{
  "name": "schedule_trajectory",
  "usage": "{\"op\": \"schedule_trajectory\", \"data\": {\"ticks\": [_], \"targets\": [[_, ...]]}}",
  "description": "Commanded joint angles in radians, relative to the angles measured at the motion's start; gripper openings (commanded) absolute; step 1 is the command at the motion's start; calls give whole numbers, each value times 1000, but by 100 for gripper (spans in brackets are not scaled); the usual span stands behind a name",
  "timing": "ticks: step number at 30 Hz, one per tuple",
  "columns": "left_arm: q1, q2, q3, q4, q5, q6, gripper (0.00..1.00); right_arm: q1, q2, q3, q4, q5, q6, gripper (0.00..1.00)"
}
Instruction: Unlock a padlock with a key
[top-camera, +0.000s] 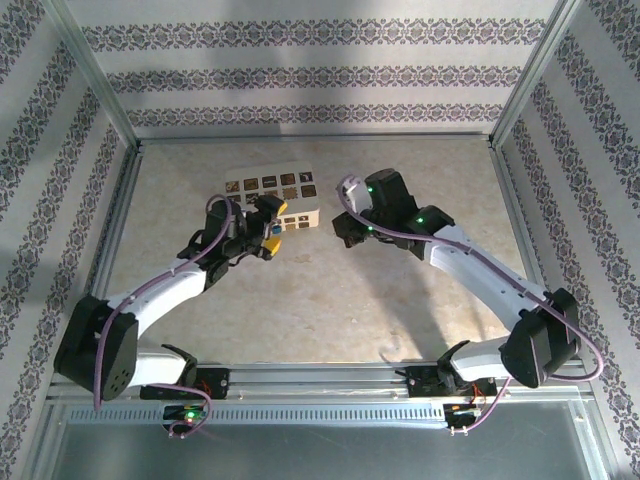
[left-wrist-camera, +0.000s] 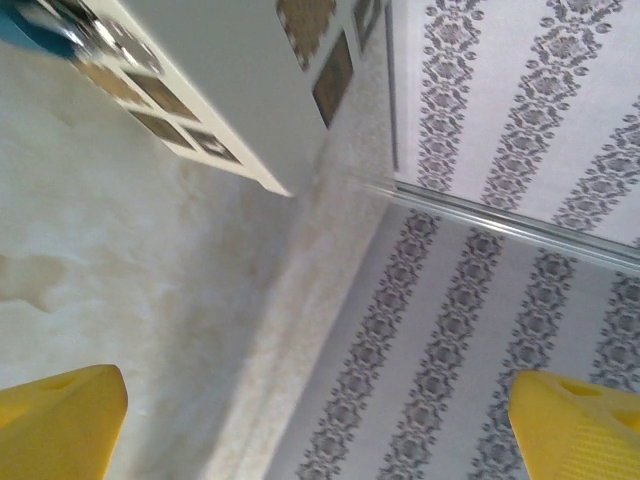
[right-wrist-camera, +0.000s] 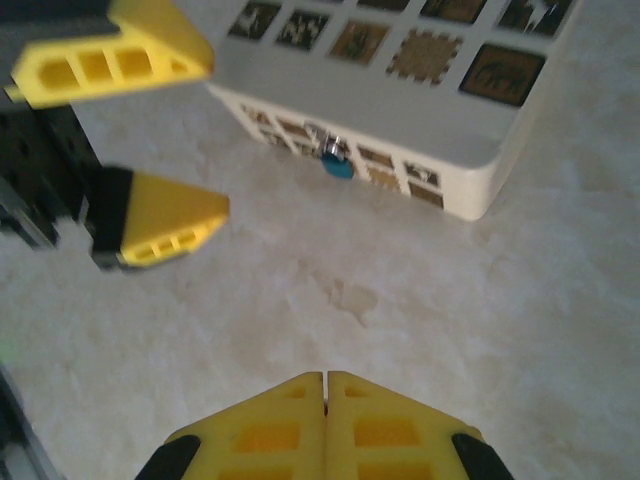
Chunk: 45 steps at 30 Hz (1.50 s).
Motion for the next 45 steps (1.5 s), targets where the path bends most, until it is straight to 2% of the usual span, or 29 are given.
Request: {"op": "schedule_trajectory", "data": {"ticks": [1,5,13,20,25,31,37,45], "targets": [[-64,27,-14,229,-70,-242,98,-9,-42,-46,151,-19,76,0],[-110,94,-13,387,-112,-368,97,-11,-57,-100,252,-19,121,0],[-181,220,30,552,-131,-473,92,-8,-30,-155,401,-39,194,0],[-214,283,68,613,-152,-501,91,3,5,-172,450,-44,226,0],[-221,289,52,652,-192,-516,83,9,24,-196,487,-38,247,0],[-223,272,35,639,-218,-521,80,13,41,-201,508,-39,259,0],[-223,270,13,655,-231,-531,71,15,42,-198,508,-36,260,0],[-223,268,1,664,-244,-534,50,16,35,-203,510,-23,263,0]]}}
